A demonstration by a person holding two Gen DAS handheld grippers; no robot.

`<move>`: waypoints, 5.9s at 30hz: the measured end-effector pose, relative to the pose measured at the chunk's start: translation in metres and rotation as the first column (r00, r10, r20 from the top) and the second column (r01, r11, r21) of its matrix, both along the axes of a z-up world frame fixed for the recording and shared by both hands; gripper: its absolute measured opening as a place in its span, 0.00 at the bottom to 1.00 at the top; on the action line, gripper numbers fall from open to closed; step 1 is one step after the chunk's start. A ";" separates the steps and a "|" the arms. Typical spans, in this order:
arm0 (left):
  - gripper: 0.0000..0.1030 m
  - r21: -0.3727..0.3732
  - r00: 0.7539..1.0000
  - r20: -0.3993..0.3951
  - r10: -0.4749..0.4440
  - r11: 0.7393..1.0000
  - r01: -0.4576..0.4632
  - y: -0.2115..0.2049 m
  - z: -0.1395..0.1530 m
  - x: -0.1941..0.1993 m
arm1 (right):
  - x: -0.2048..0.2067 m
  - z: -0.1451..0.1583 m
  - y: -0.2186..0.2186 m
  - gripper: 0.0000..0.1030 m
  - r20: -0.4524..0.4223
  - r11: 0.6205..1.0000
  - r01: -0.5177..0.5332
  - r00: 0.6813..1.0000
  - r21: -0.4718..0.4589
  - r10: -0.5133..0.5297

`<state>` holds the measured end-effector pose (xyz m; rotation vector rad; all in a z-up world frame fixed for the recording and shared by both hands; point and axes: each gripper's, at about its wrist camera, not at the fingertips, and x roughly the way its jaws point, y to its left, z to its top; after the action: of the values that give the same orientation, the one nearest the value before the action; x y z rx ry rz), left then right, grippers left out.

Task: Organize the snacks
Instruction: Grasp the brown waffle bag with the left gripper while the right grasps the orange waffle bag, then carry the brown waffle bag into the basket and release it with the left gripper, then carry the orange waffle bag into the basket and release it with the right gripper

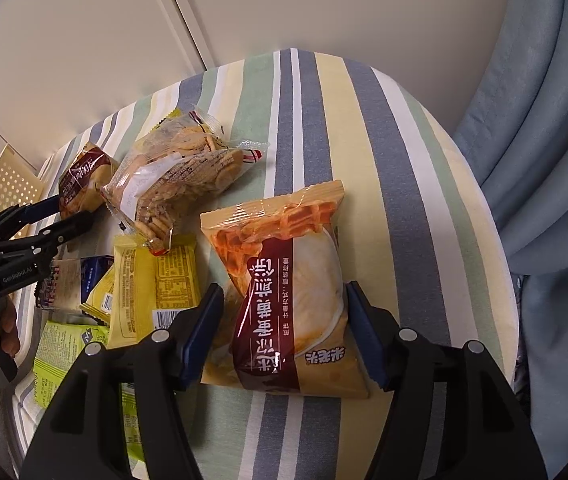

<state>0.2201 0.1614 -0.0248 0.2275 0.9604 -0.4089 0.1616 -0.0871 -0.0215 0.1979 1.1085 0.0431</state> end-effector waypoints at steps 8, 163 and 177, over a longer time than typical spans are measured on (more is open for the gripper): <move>0.74 0.083 0.999 0.036 -0.021 0.996 0.018 -0.015 -0.001 0.005 | 0.000 0.000 0.000 0.62 0.001 1.000 0.000 1.000 0.007 0.000; 0.96 -0.367 0.561 0.372 0.739 0.673 -0.642 0.254 0.127 -0.138 | -0.022 0.142 0.208 0.43 0.342 0.961 -0.270 0.910 0.057 0.236; 0.96 -0.432 0.543 0.309 0.781 0.624 -0.652 0.280 0.124 -0.143 | 0.011 0.164 0.351 0.43 0.379 0.886 -0.457 0.836 0.077 0.398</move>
<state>0.0774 0.4417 0.0993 -0.3307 0.4225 0.3070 0.1727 0.2641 0.1423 0.0788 0.7676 0.5586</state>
